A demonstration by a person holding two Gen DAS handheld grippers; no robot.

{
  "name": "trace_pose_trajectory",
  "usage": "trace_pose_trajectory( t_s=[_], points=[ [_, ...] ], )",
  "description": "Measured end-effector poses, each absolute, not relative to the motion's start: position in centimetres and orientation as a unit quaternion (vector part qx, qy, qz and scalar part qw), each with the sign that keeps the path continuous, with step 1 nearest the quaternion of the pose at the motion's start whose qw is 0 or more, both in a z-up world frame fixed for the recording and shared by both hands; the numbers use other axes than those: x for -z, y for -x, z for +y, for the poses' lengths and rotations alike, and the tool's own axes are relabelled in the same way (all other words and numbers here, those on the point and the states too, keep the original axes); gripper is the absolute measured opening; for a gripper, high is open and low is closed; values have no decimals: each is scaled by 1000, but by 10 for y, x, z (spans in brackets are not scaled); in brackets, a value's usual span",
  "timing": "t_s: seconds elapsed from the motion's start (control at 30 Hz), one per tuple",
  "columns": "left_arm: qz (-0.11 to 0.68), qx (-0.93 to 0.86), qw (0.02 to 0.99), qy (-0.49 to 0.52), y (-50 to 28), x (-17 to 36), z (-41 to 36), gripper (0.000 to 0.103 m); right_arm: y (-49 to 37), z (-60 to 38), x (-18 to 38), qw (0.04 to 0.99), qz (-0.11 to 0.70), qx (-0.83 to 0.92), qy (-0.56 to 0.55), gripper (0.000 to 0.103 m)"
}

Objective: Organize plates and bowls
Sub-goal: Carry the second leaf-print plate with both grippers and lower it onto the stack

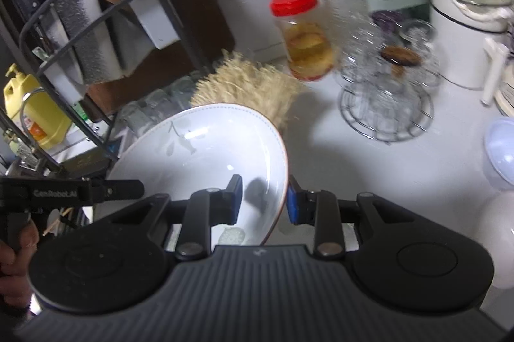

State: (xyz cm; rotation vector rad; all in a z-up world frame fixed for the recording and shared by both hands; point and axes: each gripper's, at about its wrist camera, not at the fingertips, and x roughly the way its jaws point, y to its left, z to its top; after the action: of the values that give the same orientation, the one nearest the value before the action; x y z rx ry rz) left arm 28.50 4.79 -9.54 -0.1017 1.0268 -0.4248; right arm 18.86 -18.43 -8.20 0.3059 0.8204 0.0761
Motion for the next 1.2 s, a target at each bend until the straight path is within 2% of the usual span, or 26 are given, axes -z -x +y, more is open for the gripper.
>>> trace_pose_trajectory(
  t_s=[0.23, 0.53, 1.2],
  points=[
    [543, 203, 814, 38, -278, 135, 16, 23, -172, -203, 114, 893, 432, -20, -126, 32],
    [562, 200, 802, 22, -276, 165, -7, 23, -168, -216, 141, 885, 451, -9, -113, 32],
    [596, 182, 782, 8, -277, 184, -31, 24, -169, -226, 170, 878, 468, 8, -105, 32]
  ],
)
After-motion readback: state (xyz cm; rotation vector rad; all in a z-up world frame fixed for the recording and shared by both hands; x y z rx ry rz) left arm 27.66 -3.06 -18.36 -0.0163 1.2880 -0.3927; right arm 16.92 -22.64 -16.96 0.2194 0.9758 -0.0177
